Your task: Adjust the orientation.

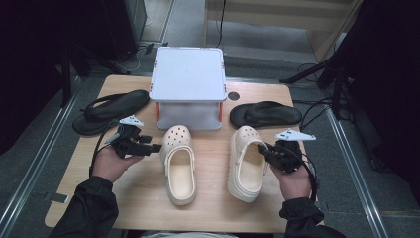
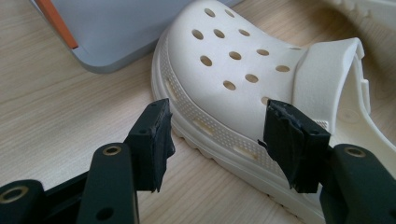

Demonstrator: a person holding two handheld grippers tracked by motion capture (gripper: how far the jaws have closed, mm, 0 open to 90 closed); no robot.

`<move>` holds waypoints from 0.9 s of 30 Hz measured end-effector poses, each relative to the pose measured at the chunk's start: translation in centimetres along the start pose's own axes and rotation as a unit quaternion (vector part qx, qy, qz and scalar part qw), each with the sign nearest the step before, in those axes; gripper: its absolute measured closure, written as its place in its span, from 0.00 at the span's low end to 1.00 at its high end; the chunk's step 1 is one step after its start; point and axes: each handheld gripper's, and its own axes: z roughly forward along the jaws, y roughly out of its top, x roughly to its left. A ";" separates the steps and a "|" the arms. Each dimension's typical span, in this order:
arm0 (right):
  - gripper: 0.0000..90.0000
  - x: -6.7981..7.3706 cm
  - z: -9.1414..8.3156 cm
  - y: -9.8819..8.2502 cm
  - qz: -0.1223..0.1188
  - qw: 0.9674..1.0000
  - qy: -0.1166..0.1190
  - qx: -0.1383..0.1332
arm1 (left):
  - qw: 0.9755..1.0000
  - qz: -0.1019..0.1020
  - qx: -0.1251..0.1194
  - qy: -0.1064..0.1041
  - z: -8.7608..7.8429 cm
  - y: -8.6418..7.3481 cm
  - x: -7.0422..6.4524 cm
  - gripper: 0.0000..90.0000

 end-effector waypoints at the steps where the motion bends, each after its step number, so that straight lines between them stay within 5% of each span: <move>1: 0.88 0.3 0.4 0.3 -0.008 1.000 0.006 0.003 | 1.000 -0.002 0.001 0.000 0.0 0.0 -0.1 0.47; 9: 0.88 2.9 3.2 2.5 -0.080 0.995 0.050 0.026 | 1.000 -0.010 0.000 0.004 -0.2 -0.6 -0.4 0.47; 15: 0.88 4.5 5.3 3.9 -0.111 0.990 0.084 0.035 | 1.000 -0.013 0.001 0.001 -0.5 -1.0 -0.6 0.47; 21: 0.88 5.9 6.6 4.5 -0.157 0.982 0.088 0.048 | 1.000 -0.014 0.002 0.005 -0.5 -1.4 -0.7 0.47; 27: 0.87 6.3 7.7 4.5 -0.172 0.980 0.089 0.055 | 1.000 -0.015 0.007 0.007 -0.6 -1.8 -0.7 0.47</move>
